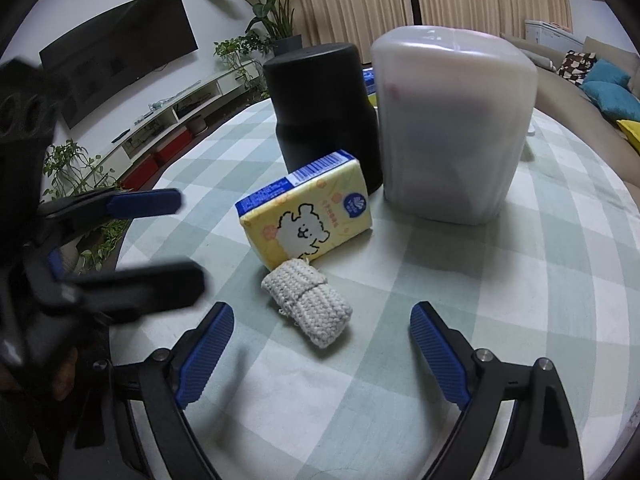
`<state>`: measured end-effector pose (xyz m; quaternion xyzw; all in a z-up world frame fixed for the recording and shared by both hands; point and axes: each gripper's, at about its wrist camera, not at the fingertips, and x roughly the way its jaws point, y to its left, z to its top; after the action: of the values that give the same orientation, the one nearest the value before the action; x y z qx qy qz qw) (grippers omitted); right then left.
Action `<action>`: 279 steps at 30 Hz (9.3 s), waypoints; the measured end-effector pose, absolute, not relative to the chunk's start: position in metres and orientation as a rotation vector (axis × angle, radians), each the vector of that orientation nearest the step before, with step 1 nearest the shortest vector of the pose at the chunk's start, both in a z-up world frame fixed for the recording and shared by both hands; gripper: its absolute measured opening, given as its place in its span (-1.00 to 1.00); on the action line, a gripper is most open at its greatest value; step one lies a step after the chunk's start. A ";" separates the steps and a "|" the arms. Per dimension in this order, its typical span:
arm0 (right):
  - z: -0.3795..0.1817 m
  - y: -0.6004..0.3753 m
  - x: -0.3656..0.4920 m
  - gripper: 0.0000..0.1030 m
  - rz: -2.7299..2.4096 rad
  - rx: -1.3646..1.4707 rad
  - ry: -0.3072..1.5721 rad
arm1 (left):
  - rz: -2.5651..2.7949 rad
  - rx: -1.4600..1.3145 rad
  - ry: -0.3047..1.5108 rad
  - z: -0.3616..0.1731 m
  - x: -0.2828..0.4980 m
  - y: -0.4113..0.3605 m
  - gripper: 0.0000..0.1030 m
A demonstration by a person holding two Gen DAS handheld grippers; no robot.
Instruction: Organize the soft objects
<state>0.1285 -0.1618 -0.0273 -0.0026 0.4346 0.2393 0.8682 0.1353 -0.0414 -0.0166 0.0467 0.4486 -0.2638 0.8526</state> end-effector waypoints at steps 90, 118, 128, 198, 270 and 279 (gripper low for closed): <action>0.179 -0.312 0.082 -0.45 0.302 -0.117 0.614 | -0.421 0.076 0.603 0.178 0.118 0.031 -0.56; 0.248 -0.235 0.393 -0.45 0.417 -0.282 0.701 | -0.379 0.220 0.851 0.145 0.393 -0.026 -0.55; 0.125 -0.182 0.457 -0.44 0.527 -0.365 0.975 | -0.413 0.272 0.983 0.080 0.432 -0.047 -0.55; 0.035 -0.171 0.464 0.83 0.634 -0.459 1.187 | -0.462 0.148 1.033 0.043 0.453 -0.067 1.00; 0.098 -0.213 0.025 1.00 0.116 0.051 0.550 | -0.026 -0.002 0.651 0.078 0.054 -0.025 1.00; 0.097 -0.211 0.025 1.00 0.116 0.043 0.553 | -0.038 -0.024 0.680 0.075 0.057 -0.024 1.00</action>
<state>0.0248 -0.2107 0.0972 0.0213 0.2726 0.0575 0.9602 0.0569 -0.0241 0.0745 -0.0117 0.3334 -0.0188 0.9425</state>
